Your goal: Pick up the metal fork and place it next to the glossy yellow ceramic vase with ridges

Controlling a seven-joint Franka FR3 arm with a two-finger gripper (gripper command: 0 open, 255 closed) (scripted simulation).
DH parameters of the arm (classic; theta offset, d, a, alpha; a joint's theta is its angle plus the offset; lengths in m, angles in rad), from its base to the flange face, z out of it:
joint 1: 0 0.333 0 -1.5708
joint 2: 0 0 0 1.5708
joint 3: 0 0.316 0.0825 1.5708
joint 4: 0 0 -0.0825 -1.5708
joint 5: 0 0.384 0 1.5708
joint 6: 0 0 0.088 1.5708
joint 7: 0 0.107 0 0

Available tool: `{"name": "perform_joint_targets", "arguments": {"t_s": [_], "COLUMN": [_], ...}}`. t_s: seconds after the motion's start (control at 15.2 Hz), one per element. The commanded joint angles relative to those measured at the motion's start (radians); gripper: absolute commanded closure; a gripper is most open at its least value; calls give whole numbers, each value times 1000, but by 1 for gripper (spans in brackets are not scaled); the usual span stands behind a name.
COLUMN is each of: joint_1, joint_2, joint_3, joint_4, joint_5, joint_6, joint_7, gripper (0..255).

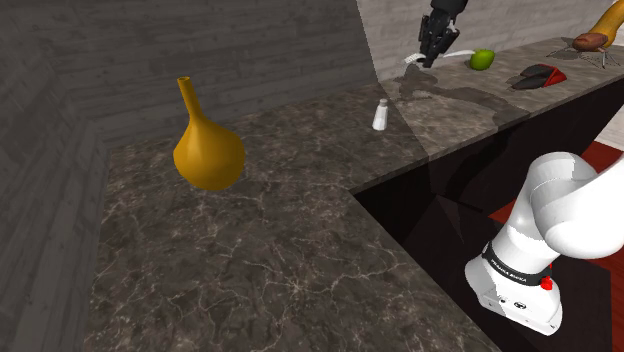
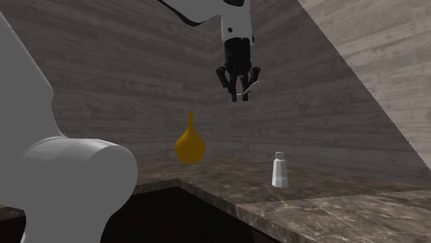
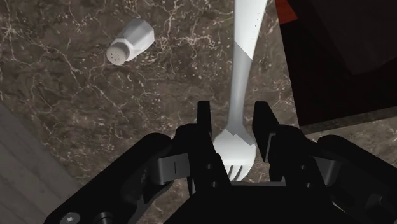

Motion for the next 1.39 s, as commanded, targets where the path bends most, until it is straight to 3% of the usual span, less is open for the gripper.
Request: {"name": "perform_joint_targets", "arguments": {"t_s": [0.0,1.12,1.32], "joint_1": [3,31,49], "joint_2": [10,137,169], "joint_3": [3,0,45], "joint_4": [34,376,387], "joint_5": [5,43,65], "joint_6": [-24,-243,-230], "joint_7": [0,-27,37], "gripper": [255,255,255]}}
